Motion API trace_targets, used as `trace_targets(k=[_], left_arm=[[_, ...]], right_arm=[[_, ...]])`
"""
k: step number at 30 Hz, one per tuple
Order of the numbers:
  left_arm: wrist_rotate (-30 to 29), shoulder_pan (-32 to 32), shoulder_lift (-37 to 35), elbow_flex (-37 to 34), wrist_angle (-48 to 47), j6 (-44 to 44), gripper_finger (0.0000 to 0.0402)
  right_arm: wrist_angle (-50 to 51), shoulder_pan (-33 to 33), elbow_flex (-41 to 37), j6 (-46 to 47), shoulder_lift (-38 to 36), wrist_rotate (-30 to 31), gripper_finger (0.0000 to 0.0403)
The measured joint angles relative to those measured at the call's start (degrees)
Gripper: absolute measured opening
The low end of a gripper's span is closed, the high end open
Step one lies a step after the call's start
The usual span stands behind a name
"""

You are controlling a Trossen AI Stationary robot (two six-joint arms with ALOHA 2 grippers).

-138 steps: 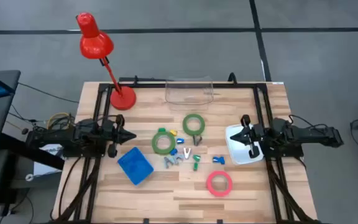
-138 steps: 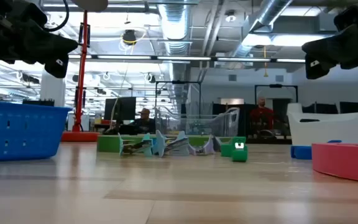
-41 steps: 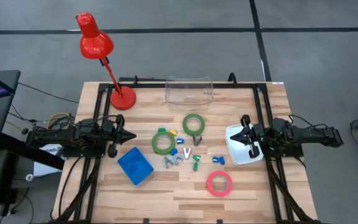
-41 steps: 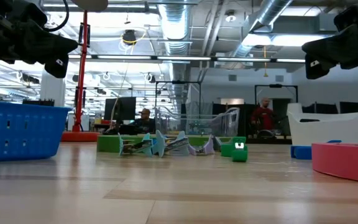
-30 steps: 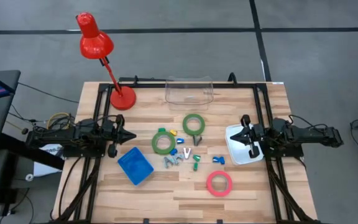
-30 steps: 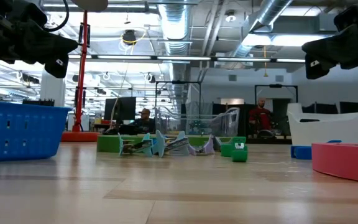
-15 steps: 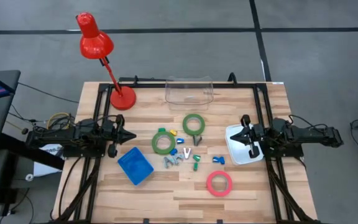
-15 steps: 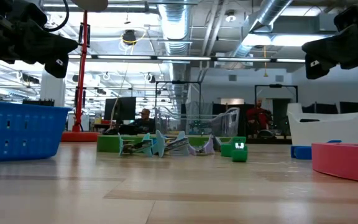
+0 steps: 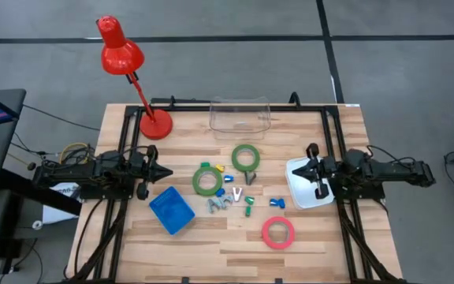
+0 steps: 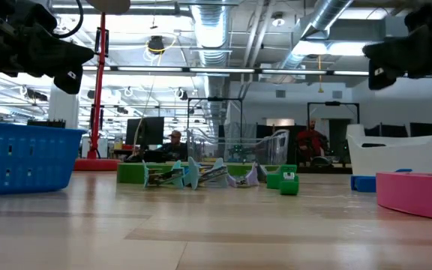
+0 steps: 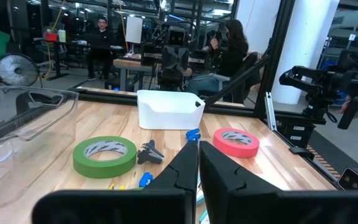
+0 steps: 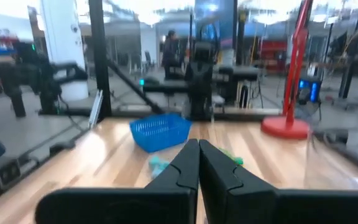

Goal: Pick and place Stapler, Stapler remover, tape
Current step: Put the right green tape into the transparent bin

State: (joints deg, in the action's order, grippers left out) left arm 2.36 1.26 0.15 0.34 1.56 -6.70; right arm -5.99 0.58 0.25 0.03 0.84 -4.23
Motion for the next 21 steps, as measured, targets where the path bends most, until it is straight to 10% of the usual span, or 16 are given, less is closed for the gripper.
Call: trace_targets(k=[13, 21], left_arm=[[0.01, -0.01, 0.01, -0.02, 0.01, 0.0, 0.0008], [-0.01, 0.01, 0.0, -0.02, 0.01, -0.02, 0.0008]], right_arm=[[-31.72, 0.11, 0.18, 10.29, -0.03, 4.38, 0.0], [-32.05, 0.09, 5.03, 17.56, 0.02, 15.48, 0.0]])
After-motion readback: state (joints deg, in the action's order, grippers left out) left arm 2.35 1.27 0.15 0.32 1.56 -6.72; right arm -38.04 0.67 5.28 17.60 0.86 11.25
